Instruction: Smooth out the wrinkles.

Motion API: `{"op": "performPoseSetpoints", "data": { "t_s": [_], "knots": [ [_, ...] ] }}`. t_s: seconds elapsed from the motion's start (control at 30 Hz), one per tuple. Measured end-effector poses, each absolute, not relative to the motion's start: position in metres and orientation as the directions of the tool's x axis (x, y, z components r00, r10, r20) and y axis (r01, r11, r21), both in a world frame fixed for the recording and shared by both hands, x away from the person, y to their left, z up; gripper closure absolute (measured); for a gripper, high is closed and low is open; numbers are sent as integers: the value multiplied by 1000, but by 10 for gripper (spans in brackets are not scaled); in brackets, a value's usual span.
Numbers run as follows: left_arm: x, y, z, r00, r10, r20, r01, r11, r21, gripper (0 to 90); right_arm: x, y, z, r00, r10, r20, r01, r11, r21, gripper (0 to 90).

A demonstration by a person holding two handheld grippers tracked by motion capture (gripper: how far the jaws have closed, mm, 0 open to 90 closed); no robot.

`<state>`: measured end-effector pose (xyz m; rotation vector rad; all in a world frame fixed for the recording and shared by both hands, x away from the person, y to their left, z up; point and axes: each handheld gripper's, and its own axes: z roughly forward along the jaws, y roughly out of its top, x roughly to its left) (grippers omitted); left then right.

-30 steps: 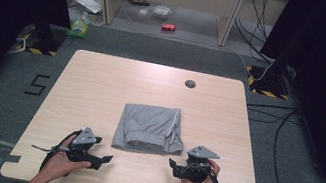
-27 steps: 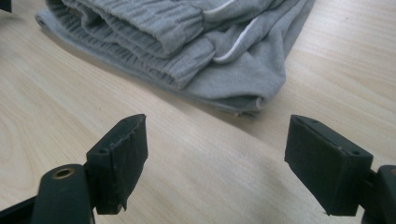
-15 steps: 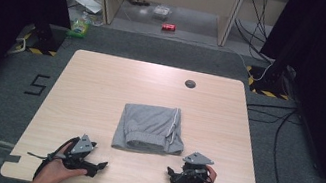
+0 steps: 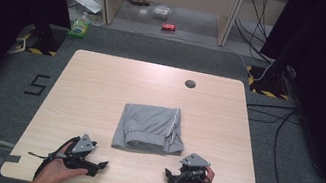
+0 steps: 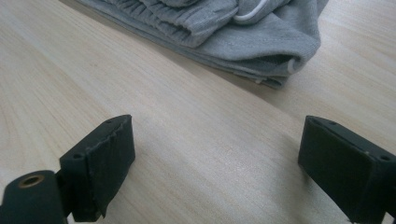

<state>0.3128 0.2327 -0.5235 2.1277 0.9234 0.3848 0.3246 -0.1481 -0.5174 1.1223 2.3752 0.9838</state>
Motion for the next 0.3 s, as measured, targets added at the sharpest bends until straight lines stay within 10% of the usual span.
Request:
{"op": "performPoseSetpoints", "data": {
  "t_s": [0.3],
  "knots": [
    [314,233,-523,690,723,-27,491,-440,752,139,325,-148,-518,-638,770,-10,536,454,712,109]
  ]
}}
